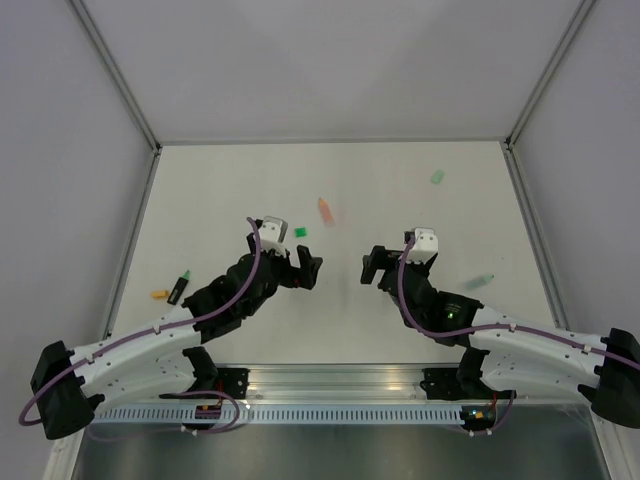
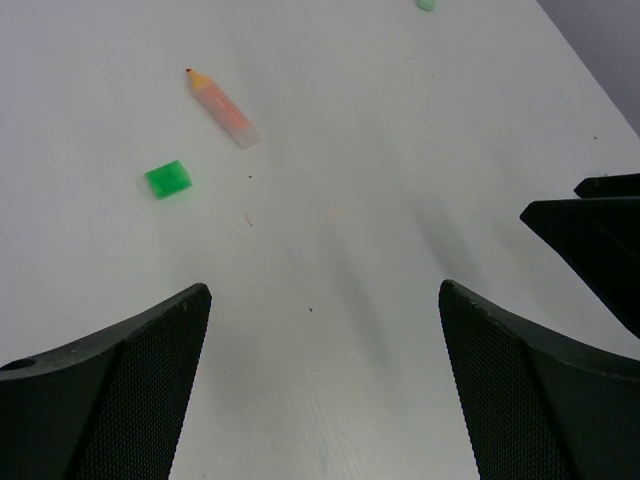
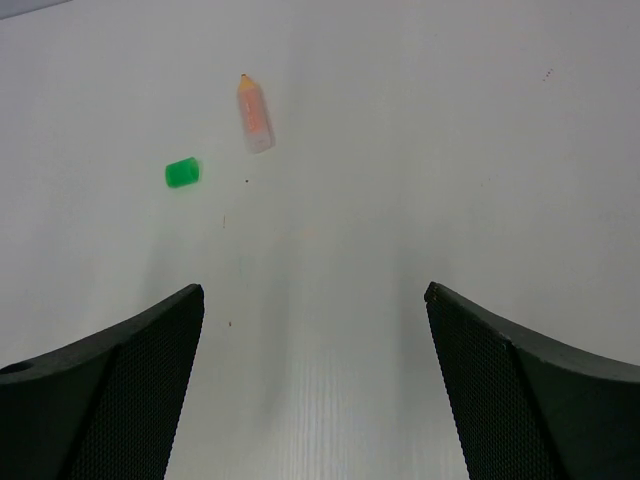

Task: Insert the pens into the pen caps

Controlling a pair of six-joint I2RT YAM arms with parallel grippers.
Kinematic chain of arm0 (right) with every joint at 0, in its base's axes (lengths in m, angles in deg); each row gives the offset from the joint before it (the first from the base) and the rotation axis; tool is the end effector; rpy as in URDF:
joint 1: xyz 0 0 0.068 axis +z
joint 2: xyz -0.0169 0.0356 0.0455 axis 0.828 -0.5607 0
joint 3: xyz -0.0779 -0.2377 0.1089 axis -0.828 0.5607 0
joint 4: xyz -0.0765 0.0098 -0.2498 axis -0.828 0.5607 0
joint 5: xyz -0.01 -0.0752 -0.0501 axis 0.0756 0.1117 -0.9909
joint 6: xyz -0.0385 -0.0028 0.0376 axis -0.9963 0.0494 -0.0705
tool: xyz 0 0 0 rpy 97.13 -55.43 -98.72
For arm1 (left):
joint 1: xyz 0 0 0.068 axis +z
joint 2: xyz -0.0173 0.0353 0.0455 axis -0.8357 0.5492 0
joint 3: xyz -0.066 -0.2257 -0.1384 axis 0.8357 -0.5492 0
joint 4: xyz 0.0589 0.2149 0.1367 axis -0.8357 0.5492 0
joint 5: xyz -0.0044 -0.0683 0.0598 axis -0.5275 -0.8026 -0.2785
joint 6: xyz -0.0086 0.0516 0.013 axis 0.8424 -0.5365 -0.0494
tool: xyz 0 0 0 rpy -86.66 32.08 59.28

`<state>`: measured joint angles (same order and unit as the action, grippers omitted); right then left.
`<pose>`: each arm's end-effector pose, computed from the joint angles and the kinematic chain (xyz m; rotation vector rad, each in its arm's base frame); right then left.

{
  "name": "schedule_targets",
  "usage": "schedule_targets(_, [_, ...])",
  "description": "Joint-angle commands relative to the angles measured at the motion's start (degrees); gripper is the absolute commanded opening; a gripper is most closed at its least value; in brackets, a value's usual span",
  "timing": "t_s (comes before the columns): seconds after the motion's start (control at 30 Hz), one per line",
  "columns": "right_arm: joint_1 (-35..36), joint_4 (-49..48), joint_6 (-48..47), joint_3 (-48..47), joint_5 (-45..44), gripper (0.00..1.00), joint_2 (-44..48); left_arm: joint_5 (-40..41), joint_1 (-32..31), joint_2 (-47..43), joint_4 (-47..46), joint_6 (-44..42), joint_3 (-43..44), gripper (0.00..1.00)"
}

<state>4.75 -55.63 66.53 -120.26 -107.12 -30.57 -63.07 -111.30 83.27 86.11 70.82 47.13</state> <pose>0.1236 0.1655 0.2493 0.1501 1.8813 0.3203 0.1336 -0.1630 0.2765 0.2262 1.8494 -0.5573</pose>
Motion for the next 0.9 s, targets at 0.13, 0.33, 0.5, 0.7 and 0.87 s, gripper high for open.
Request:
schedule_targets(0.13, [0.35, 0.43, 1.72, -3.37, -1.13, 0.98, 0.45, 14.05, 0.81, 2.73, 7.21, 14.74, 5.91, 1.00])
schedule_targets(0.33, [0.27, 0.96, 2.00, -3.02, -0.60, 0.98, -0.69, 8.37, 16.00, 9.86, 28.48, 29.87, 20.14, 0.97])
schedule_targets(0.5, [0.27, 3.76, 1.20, -5.38, -1.65, 0.98, -4.03, 1.18, 31.90, 14.07, 39.13, 36.91, 26.23, 0.94])
schedule_targets(0.7, [0.27, 3.95, 1.21, -6.62, 0.45, 0.98, -7.20, -7.20, 59.74, 19.62, 49.32, 35.76, 27.03, 0.87])
schedule_targets(0.87, [0.27, 4.12, 0.77, -7.41, 0.81, 0.98, -9.39, -12.99, 66.12, 20.32, 45.75, 32.74, 20.44, 0.82])
